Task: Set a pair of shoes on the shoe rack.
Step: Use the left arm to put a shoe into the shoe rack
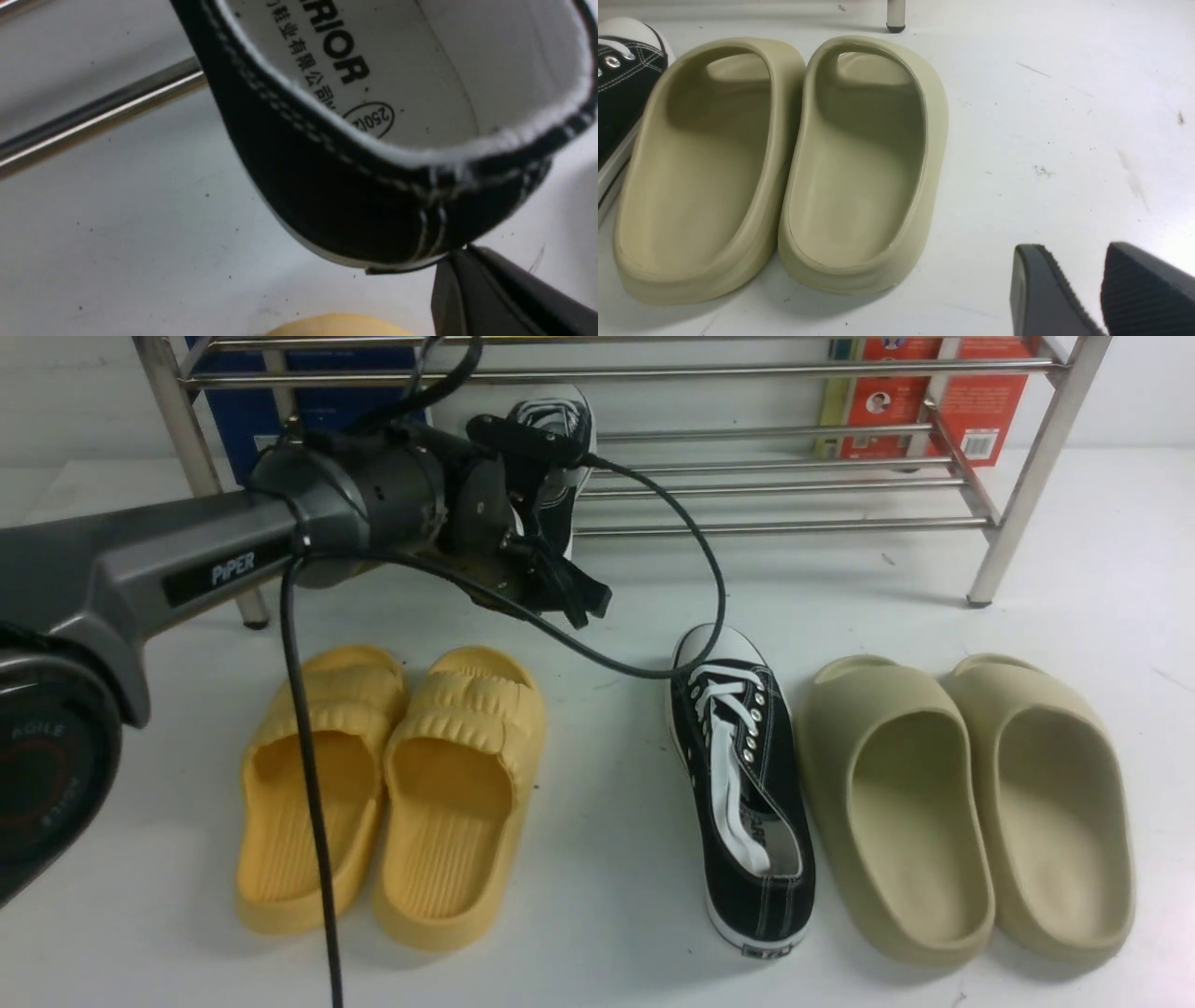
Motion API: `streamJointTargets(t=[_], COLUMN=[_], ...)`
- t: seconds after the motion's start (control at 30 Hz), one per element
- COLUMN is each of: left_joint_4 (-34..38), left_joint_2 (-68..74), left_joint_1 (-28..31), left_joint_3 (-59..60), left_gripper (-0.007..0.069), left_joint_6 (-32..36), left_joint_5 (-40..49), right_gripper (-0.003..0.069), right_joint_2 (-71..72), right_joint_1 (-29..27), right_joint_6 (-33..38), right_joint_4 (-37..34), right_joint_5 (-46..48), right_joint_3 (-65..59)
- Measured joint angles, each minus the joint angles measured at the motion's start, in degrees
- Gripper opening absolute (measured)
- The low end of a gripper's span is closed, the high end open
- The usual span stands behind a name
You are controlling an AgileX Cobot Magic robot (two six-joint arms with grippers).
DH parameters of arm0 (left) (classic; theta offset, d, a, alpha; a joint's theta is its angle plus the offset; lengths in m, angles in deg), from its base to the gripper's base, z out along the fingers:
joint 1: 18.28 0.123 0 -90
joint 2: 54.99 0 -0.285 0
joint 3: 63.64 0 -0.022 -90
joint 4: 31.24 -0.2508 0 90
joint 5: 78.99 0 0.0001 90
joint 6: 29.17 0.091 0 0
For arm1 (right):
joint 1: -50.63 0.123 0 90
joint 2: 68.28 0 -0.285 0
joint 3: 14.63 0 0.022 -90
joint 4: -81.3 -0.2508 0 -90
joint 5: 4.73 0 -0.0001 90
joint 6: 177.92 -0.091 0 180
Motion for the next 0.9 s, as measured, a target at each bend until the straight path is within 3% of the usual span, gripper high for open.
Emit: streamJointTargets(t=[0.33, 0.7, 0.9], left_joint_4=[-0.05, -0.04, 2.43], left_joint_2=[0.00, 1.54, -2.18], left_joint_1=[0.00, 0.06, 0.06], left_joint_3=[0.00, -0.13, -0.13], left_gripper=[-0.0013, -0.0013, -0.0013], left_joint_6=[0.00, -6.06, -8.71], left_joint_5=[-10.55, -8.53, -0.05], right_gripper=[0.0239, 0.0239, 0.0239], right_joint_2=[0.00, 0.00, 0.00], right_joint_1=[0.00, 0.00, 0.00], right_joint_6=[0.00, 0.00, 0.00], right_joint_4=[0.00, 0.00, 0.00], right_joint_5=[0.00, 0.00, 0.00], right_joint_3=[0.00, 0.00, 0.00])
